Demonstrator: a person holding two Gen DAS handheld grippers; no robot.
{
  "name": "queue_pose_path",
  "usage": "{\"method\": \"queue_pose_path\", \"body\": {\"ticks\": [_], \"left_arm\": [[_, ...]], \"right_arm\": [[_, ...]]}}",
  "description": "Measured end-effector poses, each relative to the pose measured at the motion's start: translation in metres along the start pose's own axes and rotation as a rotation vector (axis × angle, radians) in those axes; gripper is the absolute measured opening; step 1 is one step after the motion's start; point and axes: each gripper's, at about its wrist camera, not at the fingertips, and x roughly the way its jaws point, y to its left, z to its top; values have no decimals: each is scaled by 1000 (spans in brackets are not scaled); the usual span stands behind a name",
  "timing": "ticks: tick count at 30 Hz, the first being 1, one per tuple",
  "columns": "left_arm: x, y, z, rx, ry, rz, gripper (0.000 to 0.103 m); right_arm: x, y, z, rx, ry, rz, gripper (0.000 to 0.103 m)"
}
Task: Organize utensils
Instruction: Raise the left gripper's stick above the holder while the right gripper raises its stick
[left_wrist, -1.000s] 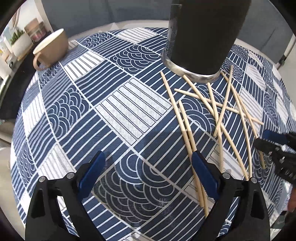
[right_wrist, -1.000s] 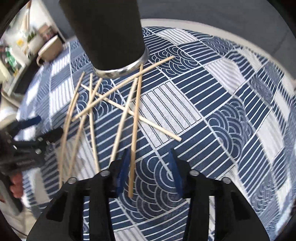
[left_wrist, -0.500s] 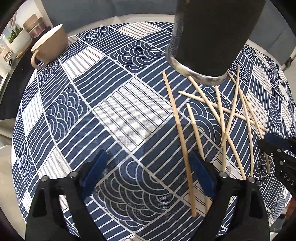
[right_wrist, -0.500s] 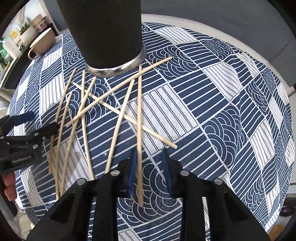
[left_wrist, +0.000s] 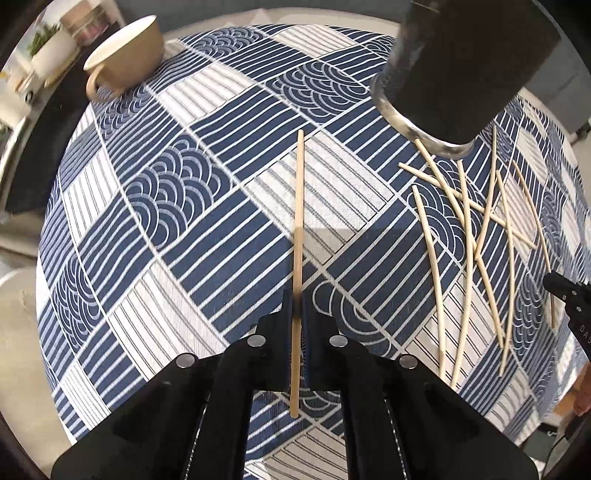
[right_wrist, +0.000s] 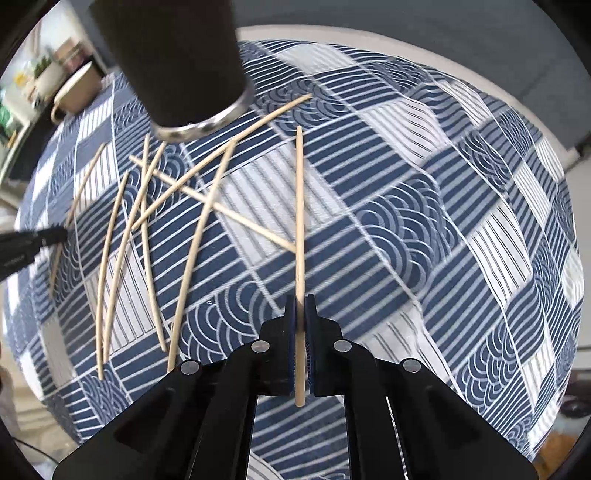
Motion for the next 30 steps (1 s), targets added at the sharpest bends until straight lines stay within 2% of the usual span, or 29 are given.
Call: {"method": "queue_pose_path", "body": {"ticks": [3, 7, 11, 14, 19, 22, 25, 30], "left_arm": [[-5, 7, -1, -7, -12, 1, 5], [-24, 12, 4, -42, -53, -43, 5], [-48, 7, 16, -27, -104, -16, 5], [-71, -10, 27, 4, -157, 11, 5], [-117, -25, 36, 30, -243, 3, 5], [-139, -34, 49, 53, -284, 4, 5], [-159, -41, 61, 67, -325, -9, 5], [-189, -51, 84, 82, -399, -55, 5]], "right_arm": [[-12, -13, -1, 41, -23, 24, 5], [-31, -30, -1, 72, -73, 49, 5], [-59, -38, 9, 105, -145, 96, 5], [-81, -37, 21, 108, -192, 110, 5], [-111, -27, 44, 79, -260, 133, 5], [-129, -17, 57, 50, -302, 102, 5], [-145, -11, 73, 31, -348, 108, 5], [-171, 2, 102, 14, -432, 171, 5]]}}
